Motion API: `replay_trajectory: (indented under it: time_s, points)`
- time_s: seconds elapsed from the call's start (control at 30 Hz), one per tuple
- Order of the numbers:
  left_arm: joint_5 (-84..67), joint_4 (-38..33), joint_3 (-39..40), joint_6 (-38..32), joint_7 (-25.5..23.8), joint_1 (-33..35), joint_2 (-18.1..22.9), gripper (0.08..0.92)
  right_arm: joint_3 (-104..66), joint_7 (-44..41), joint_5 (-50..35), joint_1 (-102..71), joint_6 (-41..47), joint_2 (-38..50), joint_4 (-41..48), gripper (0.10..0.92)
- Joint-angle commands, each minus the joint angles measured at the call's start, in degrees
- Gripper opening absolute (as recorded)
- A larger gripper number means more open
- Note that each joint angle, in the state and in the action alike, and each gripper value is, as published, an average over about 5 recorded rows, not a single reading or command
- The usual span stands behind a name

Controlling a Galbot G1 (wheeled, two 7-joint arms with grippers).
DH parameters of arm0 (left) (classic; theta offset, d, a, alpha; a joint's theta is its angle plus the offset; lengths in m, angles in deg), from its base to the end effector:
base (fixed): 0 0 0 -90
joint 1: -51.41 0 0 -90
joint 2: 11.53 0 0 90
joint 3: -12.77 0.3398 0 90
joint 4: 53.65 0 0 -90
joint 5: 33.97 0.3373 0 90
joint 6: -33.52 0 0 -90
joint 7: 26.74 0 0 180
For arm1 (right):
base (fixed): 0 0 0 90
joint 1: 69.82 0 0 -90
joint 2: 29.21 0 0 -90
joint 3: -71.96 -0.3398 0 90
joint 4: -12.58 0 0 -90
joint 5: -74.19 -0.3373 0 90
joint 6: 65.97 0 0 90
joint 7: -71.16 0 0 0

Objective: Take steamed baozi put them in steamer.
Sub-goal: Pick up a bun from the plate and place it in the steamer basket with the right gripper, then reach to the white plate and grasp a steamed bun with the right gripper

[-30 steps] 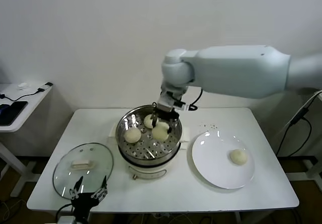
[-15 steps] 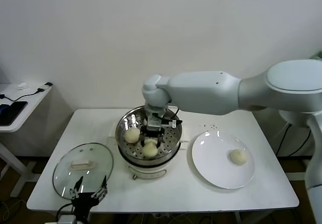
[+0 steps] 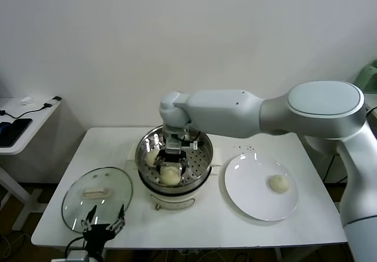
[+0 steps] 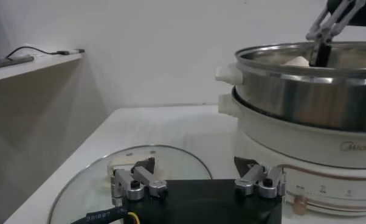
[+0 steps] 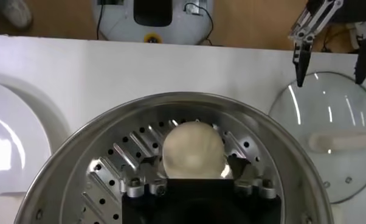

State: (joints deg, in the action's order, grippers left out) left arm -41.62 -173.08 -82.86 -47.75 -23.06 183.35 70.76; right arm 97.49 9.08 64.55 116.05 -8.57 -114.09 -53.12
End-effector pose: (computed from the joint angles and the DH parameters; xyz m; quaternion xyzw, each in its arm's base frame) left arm 0.1048 0.0519 -0.3208 0.0405 -0.9826 -0.0220 0.1798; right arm 0.5124 0.2336 -0.0805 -0.7364 0.0534 -0.6733 0.0395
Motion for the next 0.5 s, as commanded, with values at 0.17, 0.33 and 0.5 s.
replay_trajectory:
  time_s: [0.17, 0.33, 0.5]
  points:
    - [0.12, -0.51, 0.23, 0.00, -0.01, 0.37, 0.20, 0.823, -0.49, -3.02, -7.62, 6.41, -0.49, 2.24, 1.62, 0.823]
    - [0.24, -1.35, 0.41, 0.03, -0.06, 0.55, 0.41, 0.823, 2.04, -3.58, -18.88, 13.57, 4.90, 7.49, 4.67, 0.823]
    - [0.37, -1.62, 0.50, -0.26, -0.10, 0.83, 0.24, 0.823, 10.95, -2.08, -29.14, 21.07, 20.98, 17.41, 2.82, 0.823]
